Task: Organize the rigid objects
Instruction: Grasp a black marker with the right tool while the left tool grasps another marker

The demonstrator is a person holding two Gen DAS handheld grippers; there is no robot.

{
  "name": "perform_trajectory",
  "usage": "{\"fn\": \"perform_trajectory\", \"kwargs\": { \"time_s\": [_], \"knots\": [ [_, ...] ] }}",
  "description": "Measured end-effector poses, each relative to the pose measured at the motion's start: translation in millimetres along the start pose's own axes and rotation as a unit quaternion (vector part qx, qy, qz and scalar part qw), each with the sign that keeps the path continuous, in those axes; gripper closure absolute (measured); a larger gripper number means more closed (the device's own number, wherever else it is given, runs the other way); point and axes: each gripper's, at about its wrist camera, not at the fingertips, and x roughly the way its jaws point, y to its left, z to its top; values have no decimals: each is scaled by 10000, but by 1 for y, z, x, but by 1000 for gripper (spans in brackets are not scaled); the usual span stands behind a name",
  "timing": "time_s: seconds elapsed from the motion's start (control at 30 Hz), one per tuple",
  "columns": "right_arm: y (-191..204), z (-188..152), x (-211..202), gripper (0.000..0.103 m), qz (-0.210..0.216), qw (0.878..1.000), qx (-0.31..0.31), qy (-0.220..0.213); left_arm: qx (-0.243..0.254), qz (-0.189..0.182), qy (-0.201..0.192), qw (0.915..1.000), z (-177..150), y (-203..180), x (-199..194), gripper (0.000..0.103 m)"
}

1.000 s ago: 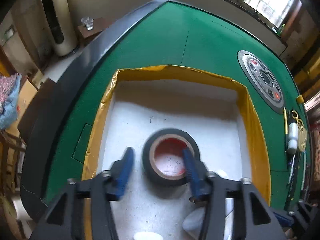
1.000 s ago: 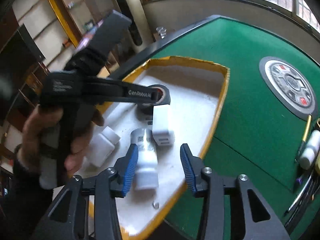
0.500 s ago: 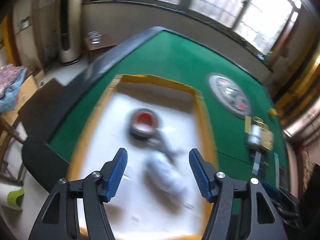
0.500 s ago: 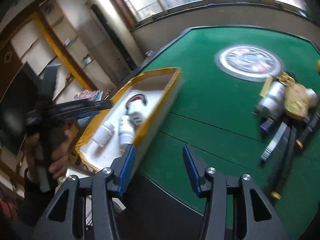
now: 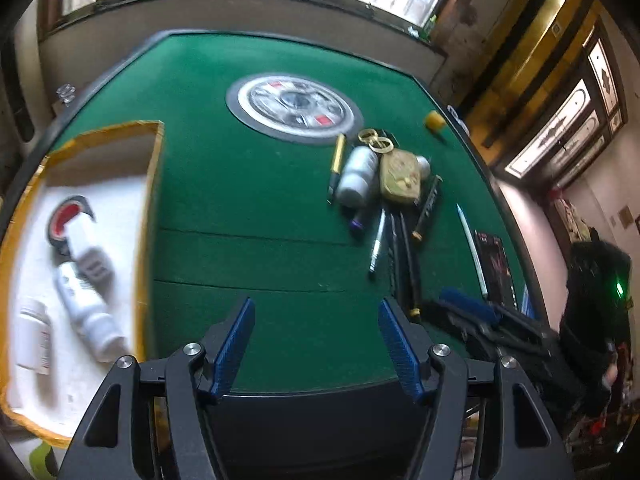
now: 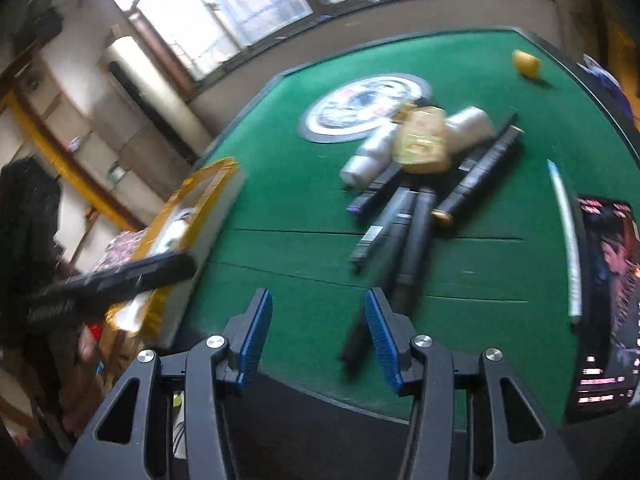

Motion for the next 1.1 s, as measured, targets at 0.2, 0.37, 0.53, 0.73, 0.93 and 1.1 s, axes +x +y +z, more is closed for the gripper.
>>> {"fn": "perform_trajectory", "kwargs": {
  "time_s": [0.2,0.37,0.53,0.73,0.93,1.1],
  "knots": [
    [-28,13,14,67,-283,9989,349,118,-11,-5,180,9998,0,-2,13,36],
    [-36,19,26,78,-520,9975,412,250,-20,-33,267,9996,0,0,20,36],
    [-32,29,42,84,-893,9947,314,394,59,-36,350,9994,-2,-2,27,36],
    [-22,32,54,86,-1203,9914,73,501,189,102,367,9991,-1,-10,32,36],
    [-22,11,40,88,-1214,9906,-196,603,456,182,391,9980,-1,-27,40,36],
    [-29,0,29,88,-1005,9928,-133,634,644,185,458,9967,-2,-40,48,36]
  ]
}}
